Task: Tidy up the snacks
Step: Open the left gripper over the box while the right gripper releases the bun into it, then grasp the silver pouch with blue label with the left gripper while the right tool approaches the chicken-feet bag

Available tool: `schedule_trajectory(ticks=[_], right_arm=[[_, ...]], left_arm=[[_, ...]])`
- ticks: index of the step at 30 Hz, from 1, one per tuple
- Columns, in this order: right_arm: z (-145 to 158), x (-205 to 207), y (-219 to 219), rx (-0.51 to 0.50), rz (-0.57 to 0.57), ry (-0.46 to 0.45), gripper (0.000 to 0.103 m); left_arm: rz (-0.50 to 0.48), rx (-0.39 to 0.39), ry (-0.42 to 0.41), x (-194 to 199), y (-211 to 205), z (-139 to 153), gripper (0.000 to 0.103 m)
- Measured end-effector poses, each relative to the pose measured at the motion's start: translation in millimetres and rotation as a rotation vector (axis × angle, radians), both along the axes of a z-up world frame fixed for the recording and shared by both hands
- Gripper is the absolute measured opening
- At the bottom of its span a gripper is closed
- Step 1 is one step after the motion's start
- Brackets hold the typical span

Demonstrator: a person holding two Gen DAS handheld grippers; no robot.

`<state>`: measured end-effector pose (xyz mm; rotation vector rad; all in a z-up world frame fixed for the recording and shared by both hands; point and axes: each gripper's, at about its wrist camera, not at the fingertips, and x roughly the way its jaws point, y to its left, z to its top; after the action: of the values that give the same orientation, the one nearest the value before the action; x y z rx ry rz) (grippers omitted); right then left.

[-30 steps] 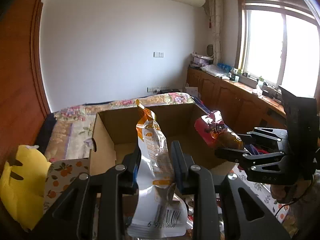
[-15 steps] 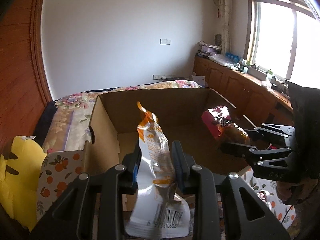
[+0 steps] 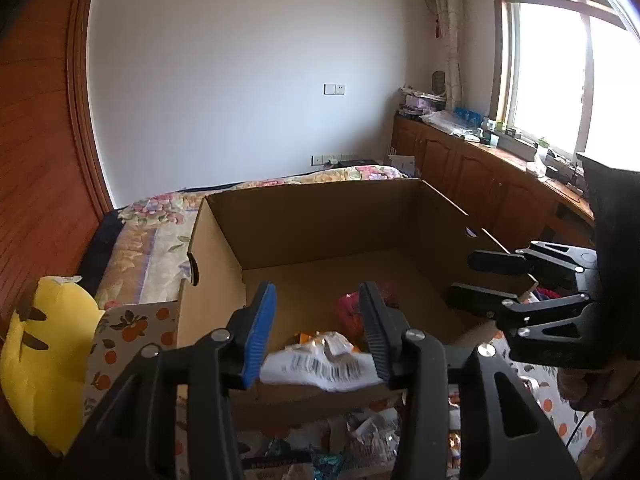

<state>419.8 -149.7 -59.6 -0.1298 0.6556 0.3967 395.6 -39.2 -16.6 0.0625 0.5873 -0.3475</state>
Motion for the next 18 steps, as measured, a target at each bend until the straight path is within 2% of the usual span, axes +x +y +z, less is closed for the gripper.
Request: schedule_trajectory(ticks=[9,18], right_arm=[[16,-59,-13,0.056,-0.002,-0.035,0.057],[2,-99,-29,0.037,-0.031,0.007,0.059]], left_arm=[[-0.004,0.017,-0.037,-44,7,4,0.047],[-0.003,0.05,-0.012,-80,16,-17,0.05]])
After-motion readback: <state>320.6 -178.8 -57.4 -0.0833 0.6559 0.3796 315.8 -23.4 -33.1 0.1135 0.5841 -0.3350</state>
